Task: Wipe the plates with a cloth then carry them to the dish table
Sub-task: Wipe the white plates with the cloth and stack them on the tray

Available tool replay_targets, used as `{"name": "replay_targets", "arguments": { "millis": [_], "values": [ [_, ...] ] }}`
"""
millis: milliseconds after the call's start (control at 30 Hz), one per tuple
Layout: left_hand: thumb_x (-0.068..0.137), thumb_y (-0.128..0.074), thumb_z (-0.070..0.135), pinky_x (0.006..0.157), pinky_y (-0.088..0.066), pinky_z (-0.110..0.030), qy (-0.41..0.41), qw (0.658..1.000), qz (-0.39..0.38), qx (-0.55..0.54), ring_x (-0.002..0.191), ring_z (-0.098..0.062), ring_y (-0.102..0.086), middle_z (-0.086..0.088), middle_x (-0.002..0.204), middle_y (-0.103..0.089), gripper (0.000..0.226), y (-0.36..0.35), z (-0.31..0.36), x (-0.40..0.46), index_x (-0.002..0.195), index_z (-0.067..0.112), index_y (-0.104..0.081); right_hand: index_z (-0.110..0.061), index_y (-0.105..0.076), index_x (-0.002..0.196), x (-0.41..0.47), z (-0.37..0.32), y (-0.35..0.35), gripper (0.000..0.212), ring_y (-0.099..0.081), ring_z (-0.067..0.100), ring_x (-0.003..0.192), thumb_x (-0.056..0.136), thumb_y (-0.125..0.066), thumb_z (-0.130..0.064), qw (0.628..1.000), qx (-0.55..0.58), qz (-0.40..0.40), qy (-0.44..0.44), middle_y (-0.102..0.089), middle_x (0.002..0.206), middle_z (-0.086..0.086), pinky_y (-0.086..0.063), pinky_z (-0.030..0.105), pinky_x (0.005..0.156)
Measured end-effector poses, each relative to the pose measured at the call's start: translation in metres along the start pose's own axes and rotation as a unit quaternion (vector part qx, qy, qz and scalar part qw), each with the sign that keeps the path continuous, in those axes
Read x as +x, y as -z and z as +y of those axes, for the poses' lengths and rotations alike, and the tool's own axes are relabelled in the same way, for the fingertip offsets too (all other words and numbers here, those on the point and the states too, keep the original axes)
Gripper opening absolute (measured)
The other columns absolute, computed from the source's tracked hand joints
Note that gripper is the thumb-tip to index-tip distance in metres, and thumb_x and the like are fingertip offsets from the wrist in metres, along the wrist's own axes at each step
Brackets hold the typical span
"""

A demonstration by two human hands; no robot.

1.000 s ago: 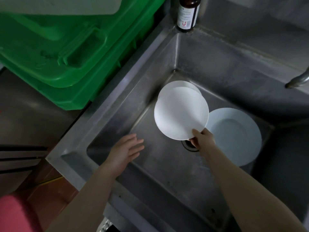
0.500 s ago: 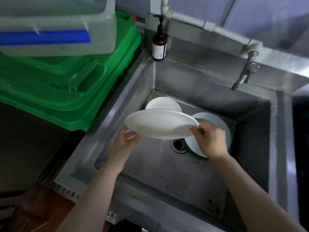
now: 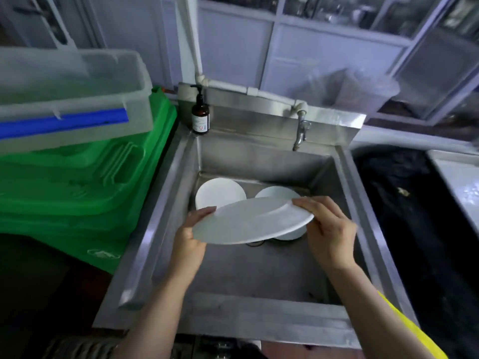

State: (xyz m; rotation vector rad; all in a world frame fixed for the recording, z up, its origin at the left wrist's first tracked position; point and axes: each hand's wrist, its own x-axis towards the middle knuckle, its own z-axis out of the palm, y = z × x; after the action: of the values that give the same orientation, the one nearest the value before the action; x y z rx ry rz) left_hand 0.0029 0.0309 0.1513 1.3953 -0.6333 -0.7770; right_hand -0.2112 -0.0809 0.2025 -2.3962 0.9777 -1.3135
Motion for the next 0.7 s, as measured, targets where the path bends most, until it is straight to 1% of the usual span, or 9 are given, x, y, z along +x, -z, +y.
{"name": "replay_targets", "arguments": {
  "millis": [67,133,200,267,333,433,500,567,700],
  "values": [
    [0.086,-0.05,-0.018,0.082,-0.048,-0.016,-0.004,1.0,-0.019,0.003,0.103,-0.018,-0.06,-0.013,0.113,-0.064,0.039,-0.01,0.004,-0.005,0.109,0.009,-0.064,-0.013,-0.074,0.099,-0.006,-0.004,0.015,0.029,-0.059,-0.002,0.094,0.083,-0.053,-0.002,1.0,-0.01,0.015,-0.016,-0.062,0.101,-0.012,-0.048,0.018,0.077],
    [0.085,-0.053,-0.018,0.078,-0.046,-0.009,-0.018,0.999,-0.041,0.031,0.095,0.0,-0.063,0.0,0.108,-0.069,0.04,-0.016,0.006,-0.008,0.107,0.012,-0.067,-0.012,-0.074,0.099,-0.012,-0.006,0.029,0.032,-0.06,0.002,0.092,0.079,-0.06,0.009,0.999,-0.029,0.026,-0.031,-0.063,0.1,-0.01,-0.049,0.02,0.076],
    [0.086,-0.057,-0.012,0.076,-0.044,-0.005,-0.034,0.995,-0.06,0.065,0.089,0.012,-0.062,0.012,0.102,-0.07,0.04,-0.02,0.008,-0.01,0.103,0.021,-0.07,-0.016,-0.074,0.098,-0.017,-0.009,0.041,0.031,-0.059,0.001,0.088,0.079,-0.062,0.005,0.997,-0.052,0.033,-0.044,-0.063,0.096,-0.013,-0.047,0.016,0.072],
    [0.091,-0.061,0.001,0.07,-0.042,-0.002,-0.039,0.992,-0.072,0.098,0.079,0.01,-0.061,0.017,0.089,-0.071,0.033,-0.023,0.01,-0.011,0.091,0.033,-0.071,-0.036,-0.068,0.087,-0.018,-0.011,0.053,0.024,-0.055,-0.003,0.078,0.084,-0.063,-0.013,0.992,-0.076,0.022,-0.103,-0.059,0.081,-0.025,-0.041,0.011,0.064],
    [0.091,-0.065,0.018,0.063,-0.043,-0.003,-0.031,0.989,-0.085,0.114,0.072,0.009,-0.061,0.022,0.076,-0.071,0.027,-0.027,0.017,-0.015,0.076,0.04,-0.068,-0.044,-0.056,0.076,-0.018,-0.005,0.063,0.021,-0.051,-0.003,0.067,0.087,-0.065,-0.028,0.975,-0.082,-0.013,-0.208,-0.057,0.067,-0.024,-0.037,0.015,0.055],
    [0.079,-0.061,0.046,0.064,-0.048,-0.006,0.004,0.987,-0.143,0.073,0.078,0.008,-0.063,0.023,0.085,-0.072,0.009,-0.038,0.036,-0.021,0.078,0.048,-0.07,-0.039,-0.063,0.076,-0.024,0.01,0.074,0.017,-0.062,0.005,0.069,0.088,-0.066,-0.027,0.941,0.035,-0.055,-0.333,-0.065,0.07,-0.014,-0.052,0.039,0.06],
    [0.082,-0.058,0.043,0.06,-0.048,-0.008,0.029,0.981,-0.183,0.052,0.078,0.007,-0.064,0.021,0.089,-0.072,0.013,-0.046,0.044,-0.024,0.084,0.051,-0.068,-0.024,-0.068,0.082,-0.027,0.016,0.081,0.008,-0.065,0.027,0.072,0.089,-0.065,-0.021,0.914,0.127,-0.052,-0.382,-0.068,0.075,0.004,-0.056,0.051,0.066],
    [0.083,-0.059,0.036,0.063,-0.052,-0.017,0.086,0.971,-0.222,-0.018,0.083,0.0,-0.069,0.014,0.095,-0.074,0.018,-0.056,0.047,-0.026,0.092,0.046,-0.071,-0.021,-0.071,0.083,-0.03,0.019,0.085,0.01,-0.06,0.027,0.065,0.09,-0.064,-0.02,0.894,0.182,-0.044,-0.406,-0.066,0.073,0.014,-0.051,0.041,0.056],
    [0.07,-0.064,0.025,0.07,-0.058,-0.035,0.208,0.934,-0.26,-0.128,0.088,-0.018,-0.072,-0.002,0.098,-0.075,0.025,-0.074,0.045,-0.032,0.09,0.033,-0.077,-0.018,-0.073,0.081,-0.035,0.03,0.096,0.016,-0.064,0.024,0.067,0.091,-0.063,-0.025,0.861,0.238,-0.039,-0.449,-0.07,0.077,0.014,-0.052,0.037,0.06]
  ]
}}
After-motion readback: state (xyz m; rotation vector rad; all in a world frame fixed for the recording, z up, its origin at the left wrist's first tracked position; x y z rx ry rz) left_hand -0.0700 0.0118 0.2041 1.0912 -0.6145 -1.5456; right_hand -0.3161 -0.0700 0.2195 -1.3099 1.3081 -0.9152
